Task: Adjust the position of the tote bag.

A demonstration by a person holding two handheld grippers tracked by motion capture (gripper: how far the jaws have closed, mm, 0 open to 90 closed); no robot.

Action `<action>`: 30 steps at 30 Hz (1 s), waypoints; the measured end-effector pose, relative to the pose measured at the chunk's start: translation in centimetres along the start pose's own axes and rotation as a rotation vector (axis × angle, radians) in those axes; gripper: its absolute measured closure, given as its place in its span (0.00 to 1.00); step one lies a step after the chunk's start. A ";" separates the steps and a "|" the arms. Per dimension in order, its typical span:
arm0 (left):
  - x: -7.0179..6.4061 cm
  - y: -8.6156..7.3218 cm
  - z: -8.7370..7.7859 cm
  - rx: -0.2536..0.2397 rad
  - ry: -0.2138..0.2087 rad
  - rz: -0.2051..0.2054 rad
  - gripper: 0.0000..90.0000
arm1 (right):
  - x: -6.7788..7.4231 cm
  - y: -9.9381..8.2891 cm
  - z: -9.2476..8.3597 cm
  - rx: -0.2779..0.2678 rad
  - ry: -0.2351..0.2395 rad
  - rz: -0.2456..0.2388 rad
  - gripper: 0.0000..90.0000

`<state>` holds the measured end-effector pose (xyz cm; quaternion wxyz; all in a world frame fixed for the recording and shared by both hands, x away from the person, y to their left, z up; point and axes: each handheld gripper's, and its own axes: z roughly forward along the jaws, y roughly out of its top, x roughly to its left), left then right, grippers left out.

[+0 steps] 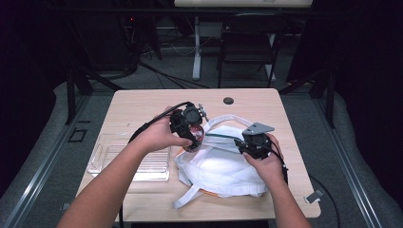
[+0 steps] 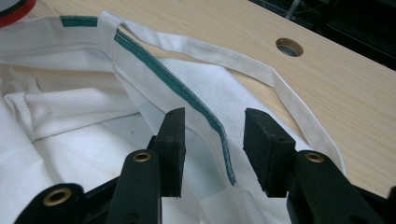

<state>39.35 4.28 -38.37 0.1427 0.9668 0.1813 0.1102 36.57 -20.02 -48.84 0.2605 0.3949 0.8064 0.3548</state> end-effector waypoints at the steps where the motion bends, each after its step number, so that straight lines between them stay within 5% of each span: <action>1: 0.1 -0.1 -0.1 0.005 0.006 -0.002 0.28 | 0.0 0.0 0.0 0.001 -0.002 -0.001 0.66; 30: 1.8 -4.1 -1.1 -0.007 0.021 -0.075 0.28 | 0.1 -0.1 0.2 0.003 -0.002 0.000 0.66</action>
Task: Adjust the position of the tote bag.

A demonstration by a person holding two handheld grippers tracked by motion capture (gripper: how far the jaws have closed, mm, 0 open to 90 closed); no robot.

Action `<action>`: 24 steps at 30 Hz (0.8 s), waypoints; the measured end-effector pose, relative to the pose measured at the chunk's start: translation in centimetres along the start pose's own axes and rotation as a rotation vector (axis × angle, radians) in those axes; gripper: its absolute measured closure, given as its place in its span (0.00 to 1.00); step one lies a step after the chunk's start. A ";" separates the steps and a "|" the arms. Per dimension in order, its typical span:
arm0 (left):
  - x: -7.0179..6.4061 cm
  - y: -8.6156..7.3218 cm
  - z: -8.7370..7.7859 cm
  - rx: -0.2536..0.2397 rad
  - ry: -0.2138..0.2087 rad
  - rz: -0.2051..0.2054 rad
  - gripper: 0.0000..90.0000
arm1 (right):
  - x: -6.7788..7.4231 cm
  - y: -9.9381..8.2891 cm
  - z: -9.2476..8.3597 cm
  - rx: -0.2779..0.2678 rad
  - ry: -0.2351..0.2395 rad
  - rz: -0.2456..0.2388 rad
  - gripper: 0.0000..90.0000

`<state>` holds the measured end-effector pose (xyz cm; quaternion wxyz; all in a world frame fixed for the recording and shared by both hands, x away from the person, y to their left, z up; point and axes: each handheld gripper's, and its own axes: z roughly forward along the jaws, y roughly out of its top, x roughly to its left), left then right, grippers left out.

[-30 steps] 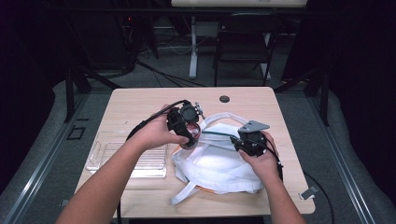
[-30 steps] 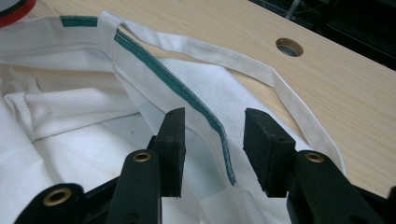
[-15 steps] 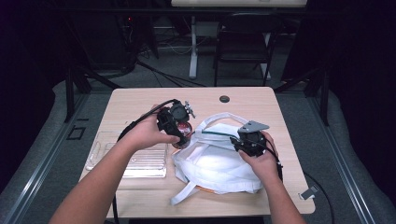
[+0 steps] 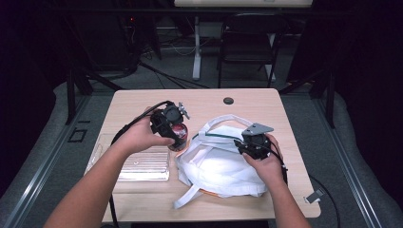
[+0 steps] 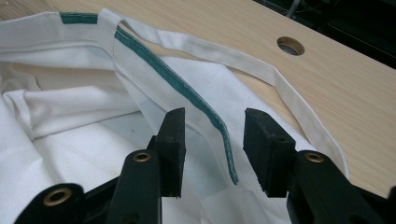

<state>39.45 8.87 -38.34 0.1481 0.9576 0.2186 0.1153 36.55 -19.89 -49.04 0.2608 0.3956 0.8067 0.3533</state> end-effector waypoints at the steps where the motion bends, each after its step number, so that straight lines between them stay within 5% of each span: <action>1: 0.1 -0.2 -0.1 -0.001 0.001 0.000 0.28 | 0.0 0.0 0.0 0.002 0.000 -0.002 0.66; 24: 1.0 -3.0 -1.1 -0.009 0.018 -0.039 0.28 | -0.1 -0.1 -0.1 0.005 -0.003 -0.007 0.66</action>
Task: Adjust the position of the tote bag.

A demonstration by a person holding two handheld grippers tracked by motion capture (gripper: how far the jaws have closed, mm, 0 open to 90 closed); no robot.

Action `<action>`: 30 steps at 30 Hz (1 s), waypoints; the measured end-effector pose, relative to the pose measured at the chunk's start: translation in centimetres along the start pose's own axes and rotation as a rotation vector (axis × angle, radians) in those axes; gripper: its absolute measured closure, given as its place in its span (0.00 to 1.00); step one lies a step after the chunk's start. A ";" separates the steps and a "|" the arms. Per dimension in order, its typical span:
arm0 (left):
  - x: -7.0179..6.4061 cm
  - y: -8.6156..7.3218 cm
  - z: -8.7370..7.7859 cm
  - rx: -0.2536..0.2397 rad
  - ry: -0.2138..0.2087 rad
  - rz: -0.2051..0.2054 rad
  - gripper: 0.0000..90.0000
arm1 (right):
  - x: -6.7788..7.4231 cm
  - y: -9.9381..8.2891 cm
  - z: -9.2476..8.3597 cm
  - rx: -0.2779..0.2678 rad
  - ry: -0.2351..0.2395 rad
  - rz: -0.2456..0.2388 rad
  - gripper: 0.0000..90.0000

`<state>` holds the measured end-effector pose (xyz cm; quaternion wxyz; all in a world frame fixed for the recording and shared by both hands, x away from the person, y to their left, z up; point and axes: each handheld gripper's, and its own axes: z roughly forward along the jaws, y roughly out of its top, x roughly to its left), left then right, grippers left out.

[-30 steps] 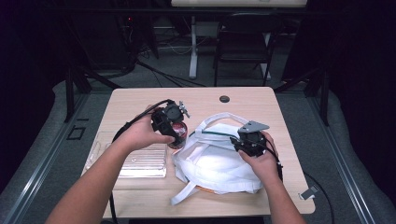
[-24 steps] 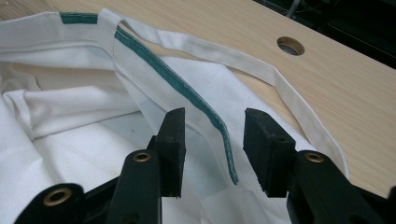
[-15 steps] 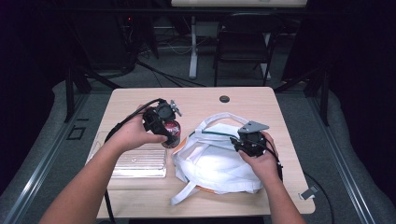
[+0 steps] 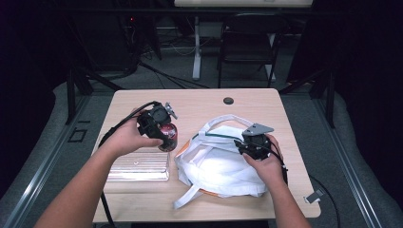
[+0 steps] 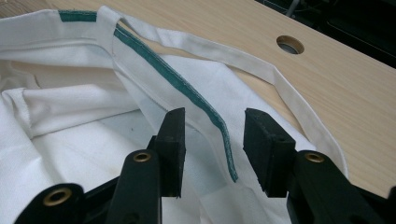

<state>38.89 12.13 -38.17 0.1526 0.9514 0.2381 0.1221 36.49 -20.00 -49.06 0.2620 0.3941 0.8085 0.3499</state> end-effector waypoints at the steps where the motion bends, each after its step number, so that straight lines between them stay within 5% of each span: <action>1: 0.0 -0.2 0.0 -0.003 -0.001 -0.007 0.28 | 0.0 0.0 0.0 0.000 0.000 0.000 0.66; 30: 1.3 -4.5 1.2 0.011 -0.001 -0.042 0.28 | 0.2 0.0 0.1 0.001 -0.003 0.000 0.66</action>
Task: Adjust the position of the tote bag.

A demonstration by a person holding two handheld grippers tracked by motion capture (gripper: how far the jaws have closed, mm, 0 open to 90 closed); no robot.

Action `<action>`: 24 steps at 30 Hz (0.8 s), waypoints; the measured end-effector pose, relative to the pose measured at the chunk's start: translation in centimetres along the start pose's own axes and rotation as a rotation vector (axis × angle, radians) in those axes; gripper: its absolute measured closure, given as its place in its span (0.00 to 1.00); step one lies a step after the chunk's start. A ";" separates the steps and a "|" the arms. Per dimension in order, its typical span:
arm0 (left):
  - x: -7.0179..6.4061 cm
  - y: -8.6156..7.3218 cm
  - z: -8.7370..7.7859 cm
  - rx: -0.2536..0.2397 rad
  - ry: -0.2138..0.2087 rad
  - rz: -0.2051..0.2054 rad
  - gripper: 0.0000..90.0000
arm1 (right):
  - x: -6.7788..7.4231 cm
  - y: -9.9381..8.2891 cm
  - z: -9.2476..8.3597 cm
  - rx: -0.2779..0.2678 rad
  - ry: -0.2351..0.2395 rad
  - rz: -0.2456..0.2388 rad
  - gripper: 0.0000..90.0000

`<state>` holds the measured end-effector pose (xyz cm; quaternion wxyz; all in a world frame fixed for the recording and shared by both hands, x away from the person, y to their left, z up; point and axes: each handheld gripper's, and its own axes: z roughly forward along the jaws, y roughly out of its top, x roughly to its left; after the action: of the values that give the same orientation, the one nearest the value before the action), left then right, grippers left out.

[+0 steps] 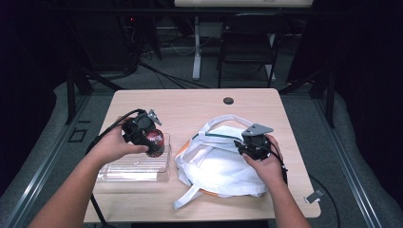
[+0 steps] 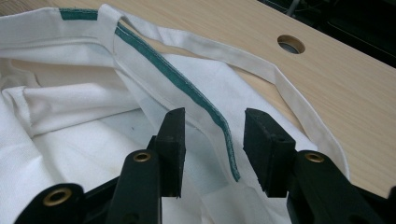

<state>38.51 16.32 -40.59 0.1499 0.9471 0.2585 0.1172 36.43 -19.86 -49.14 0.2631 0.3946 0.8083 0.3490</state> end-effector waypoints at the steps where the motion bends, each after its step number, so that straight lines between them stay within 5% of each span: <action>1: 0.0 -0.2 0.1 0.000 -0.004 -0.006 0.28 | 0.0 0.0 0.0 -0.004 0.002 0.003 0.66; 24: -0.1 -2.2 2.5 -0.015 -0.026 -0.020 0.28 | 0.1 0.0 0.1 0.010 0.005 -0.007 0.66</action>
<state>38.20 17.54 -43.73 0.1616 0.9448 0.2650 0.1053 36.41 -19.75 -49.24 0.2603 0.3922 0.8119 0.3452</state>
